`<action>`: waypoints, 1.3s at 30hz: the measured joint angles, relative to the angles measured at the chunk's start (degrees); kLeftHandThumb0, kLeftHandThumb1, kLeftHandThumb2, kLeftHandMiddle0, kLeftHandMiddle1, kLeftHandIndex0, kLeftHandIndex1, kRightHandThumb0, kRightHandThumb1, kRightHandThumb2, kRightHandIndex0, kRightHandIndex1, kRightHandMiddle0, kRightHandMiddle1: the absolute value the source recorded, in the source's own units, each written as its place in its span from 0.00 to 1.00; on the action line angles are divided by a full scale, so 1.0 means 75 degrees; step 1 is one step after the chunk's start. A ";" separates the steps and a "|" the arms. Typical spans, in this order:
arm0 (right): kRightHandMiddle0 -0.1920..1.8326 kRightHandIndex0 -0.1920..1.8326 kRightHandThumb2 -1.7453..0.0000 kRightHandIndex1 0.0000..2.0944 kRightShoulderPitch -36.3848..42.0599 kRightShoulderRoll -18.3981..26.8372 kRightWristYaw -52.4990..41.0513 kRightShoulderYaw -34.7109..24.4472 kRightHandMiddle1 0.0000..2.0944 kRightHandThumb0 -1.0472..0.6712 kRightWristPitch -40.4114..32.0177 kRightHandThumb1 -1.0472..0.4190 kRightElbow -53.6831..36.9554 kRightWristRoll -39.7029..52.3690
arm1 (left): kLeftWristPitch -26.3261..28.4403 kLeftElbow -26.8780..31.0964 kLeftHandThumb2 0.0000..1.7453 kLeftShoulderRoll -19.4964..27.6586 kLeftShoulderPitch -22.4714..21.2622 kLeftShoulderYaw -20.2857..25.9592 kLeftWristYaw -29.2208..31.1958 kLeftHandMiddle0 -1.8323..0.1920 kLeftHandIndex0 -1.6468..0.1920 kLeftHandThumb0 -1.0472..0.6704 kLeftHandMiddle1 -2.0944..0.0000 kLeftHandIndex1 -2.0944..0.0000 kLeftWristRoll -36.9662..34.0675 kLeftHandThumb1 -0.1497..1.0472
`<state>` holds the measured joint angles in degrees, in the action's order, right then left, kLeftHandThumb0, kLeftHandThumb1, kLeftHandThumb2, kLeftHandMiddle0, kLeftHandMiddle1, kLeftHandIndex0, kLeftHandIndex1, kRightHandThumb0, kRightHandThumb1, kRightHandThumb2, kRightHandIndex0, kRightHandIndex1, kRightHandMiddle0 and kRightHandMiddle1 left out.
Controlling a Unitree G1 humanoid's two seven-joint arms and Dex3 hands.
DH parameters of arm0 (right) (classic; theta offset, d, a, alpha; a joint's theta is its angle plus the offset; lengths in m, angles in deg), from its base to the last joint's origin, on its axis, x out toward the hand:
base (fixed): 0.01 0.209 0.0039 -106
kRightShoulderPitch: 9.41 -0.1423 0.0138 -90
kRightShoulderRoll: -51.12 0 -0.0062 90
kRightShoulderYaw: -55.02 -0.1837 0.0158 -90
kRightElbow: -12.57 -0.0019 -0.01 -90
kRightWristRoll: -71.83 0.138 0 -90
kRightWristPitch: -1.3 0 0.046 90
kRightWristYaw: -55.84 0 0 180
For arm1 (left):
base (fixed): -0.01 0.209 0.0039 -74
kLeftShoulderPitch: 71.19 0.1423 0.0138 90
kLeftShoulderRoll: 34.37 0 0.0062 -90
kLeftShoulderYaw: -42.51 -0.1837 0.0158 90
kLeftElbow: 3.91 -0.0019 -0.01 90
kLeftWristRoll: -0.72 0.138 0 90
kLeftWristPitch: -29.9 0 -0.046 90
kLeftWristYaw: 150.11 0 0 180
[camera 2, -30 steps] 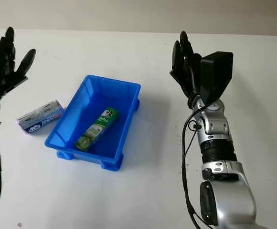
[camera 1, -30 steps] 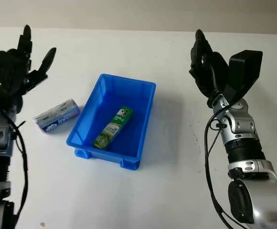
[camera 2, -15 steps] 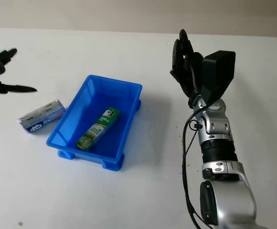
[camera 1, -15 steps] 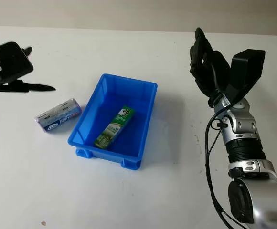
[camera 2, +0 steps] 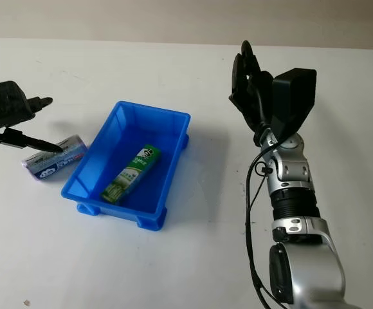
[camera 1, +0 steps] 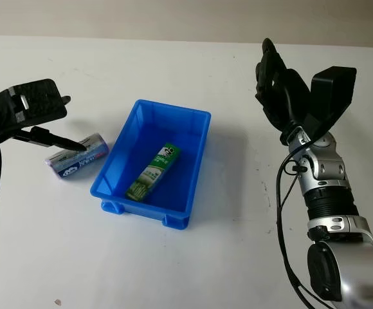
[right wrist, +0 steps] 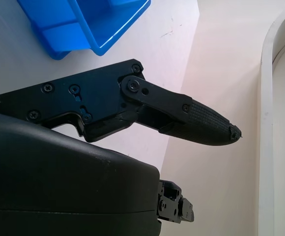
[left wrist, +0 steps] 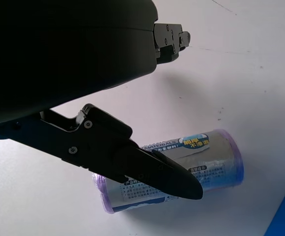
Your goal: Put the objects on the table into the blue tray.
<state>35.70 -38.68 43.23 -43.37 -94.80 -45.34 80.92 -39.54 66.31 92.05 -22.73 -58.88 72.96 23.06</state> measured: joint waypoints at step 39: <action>0.00 0.00 0.55 0.00 -0.0005 0.0008 -0.0068 -0.0019 0.00 0.18 -0.0022 0.00 -0.0088 -0.0033 | 0.0124 0.1573 0.21 -0.0369 0.1498 -0.0690 -0.1119 0.69 0.91 0.31 0.00 0.06 0.2455 1.00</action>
<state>35.66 -38.63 42.73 -43.52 -94.97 -46.00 80.67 -38.61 78.10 89.28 -11.49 -64.06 64.57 41.47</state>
